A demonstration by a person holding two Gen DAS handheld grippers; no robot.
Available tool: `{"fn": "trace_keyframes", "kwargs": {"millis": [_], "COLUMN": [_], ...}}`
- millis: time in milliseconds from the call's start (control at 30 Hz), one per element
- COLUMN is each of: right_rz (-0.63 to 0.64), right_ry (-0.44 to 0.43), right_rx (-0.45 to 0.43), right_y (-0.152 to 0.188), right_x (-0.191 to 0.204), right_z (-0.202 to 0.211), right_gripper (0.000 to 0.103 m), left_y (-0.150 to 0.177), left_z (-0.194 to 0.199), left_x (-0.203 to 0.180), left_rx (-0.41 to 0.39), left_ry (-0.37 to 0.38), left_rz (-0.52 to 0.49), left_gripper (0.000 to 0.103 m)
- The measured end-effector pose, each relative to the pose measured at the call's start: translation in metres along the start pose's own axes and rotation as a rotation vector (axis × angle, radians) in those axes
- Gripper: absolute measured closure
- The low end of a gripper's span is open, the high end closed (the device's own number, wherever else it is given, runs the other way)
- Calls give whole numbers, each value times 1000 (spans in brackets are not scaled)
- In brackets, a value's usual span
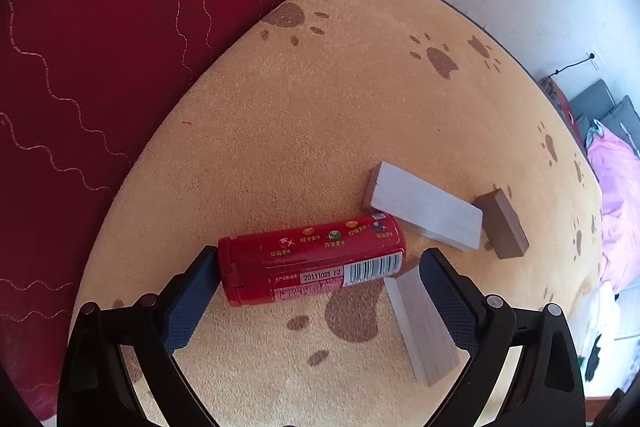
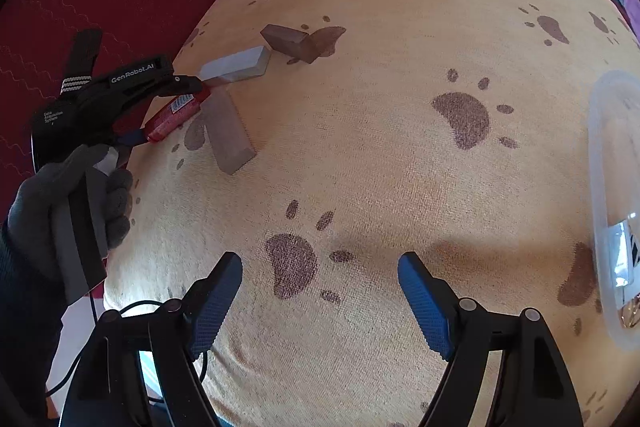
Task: Organize rigid objects
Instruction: 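Grasp the red can with the left gripper, then grasp the grey rectangular block with the right gripper while the left gripper holds the red can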
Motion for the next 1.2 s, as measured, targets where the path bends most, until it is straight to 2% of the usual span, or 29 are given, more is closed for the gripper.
{"fn": "trace_keyframes", "kwargs": {"millis": [533, 833, 1033, 1200], "right_rz": [42, 106, 180, 226], "right_ry": [34, 40, 39, 50], "right_rx": [-13, -39, -47, -31], "right_y": [-23, -48, -65, -75], "right_x": [15, 38, 61, 75], "right_z": [-11, -20, -35, -51], "right_gripper": [20, 20, 30, 44], "left_y": [-6, -5, -1, 3], "left_z": [-16, -14, 0, 13], "left_x": [-4, -1, 3, 9], "left_rx": [0, -5, -34, -57], "left_ry": [-59, -39, -54, -88], "left_rz": [-70, -111, -147, -199], "left_gripper": [3, 7, 7, 7]}}
Point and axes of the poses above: each gripper's, at about its wrist camera, not at the fingertips, and z roughly against the way its jaws point, x to its left, y to its underside, the point moved 5 cm from there along -z, roughly the way its jaws point, and after that the axes turned 1 degree about y, right-handed, at the moved point
